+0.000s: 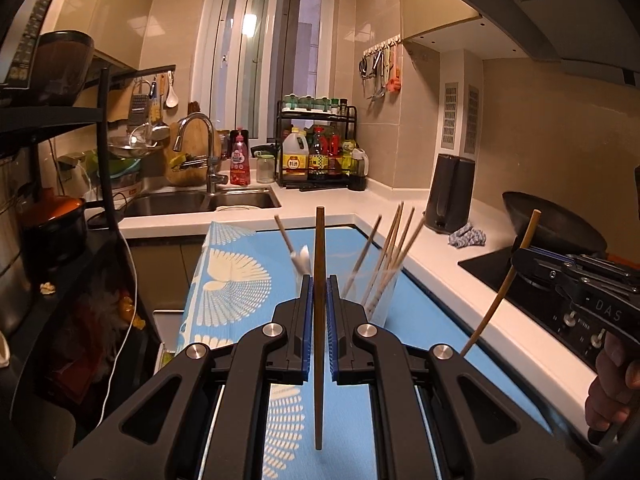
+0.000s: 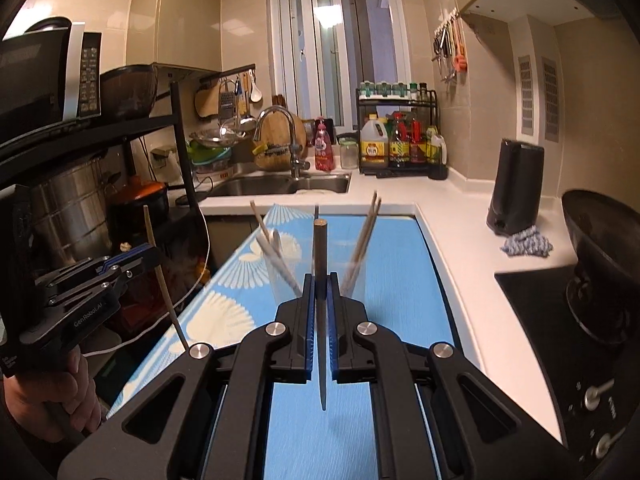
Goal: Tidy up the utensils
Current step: 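Lift both chopsticks with both tools and carry them over the container, then open both tools to drop the chopsticks into the container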
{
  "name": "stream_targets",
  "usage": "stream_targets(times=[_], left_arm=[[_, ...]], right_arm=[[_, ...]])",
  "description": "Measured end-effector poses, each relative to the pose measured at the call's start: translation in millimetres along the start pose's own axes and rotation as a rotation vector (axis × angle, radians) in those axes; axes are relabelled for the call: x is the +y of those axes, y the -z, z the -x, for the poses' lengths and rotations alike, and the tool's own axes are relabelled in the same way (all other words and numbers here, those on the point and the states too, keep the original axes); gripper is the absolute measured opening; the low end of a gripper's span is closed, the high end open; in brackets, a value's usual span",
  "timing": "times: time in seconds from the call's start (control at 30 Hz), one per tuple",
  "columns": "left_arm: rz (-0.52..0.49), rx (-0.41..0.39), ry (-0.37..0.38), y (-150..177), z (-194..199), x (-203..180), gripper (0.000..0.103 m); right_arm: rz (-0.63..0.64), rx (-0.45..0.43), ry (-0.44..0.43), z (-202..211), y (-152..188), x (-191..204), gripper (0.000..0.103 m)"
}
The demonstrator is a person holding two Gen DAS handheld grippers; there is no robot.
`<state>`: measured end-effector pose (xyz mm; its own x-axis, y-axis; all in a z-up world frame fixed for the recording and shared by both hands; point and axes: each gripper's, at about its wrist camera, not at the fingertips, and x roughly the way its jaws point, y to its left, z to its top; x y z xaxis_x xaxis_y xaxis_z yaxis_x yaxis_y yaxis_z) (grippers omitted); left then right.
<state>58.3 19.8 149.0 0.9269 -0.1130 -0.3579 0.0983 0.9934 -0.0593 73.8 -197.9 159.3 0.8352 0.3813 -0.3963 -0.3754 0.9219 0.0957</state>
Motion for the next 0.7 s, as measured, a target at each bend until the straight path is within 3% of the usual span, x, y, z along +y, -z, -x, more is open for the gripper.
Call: stream_targets(times=[0.1, 0.4, 0.53, 0.7], left_arm=[[0.018, 0.011, 0.036, -29, -12, 5, 0.007], [0.001, -0.059, 0.093, -117, -61, -3, 0.007], [-0.002, -0.085, 0.103, -131, -88, -8, 0.007], [-0.001, -0.060, 0.087, -121, -129, -7, 0.007]], right_arm=[[0.008, -0.018, -0.016, -9, -29, 0, 0.006], [0.046, -0.104, -0.036, -50, -116, -3, 0.006], [0.049, -0.113, -0.016, -78, -128, -9, 0.006], [0.034, -0.064, -0.005, -114, -115, -18, 0.006]])
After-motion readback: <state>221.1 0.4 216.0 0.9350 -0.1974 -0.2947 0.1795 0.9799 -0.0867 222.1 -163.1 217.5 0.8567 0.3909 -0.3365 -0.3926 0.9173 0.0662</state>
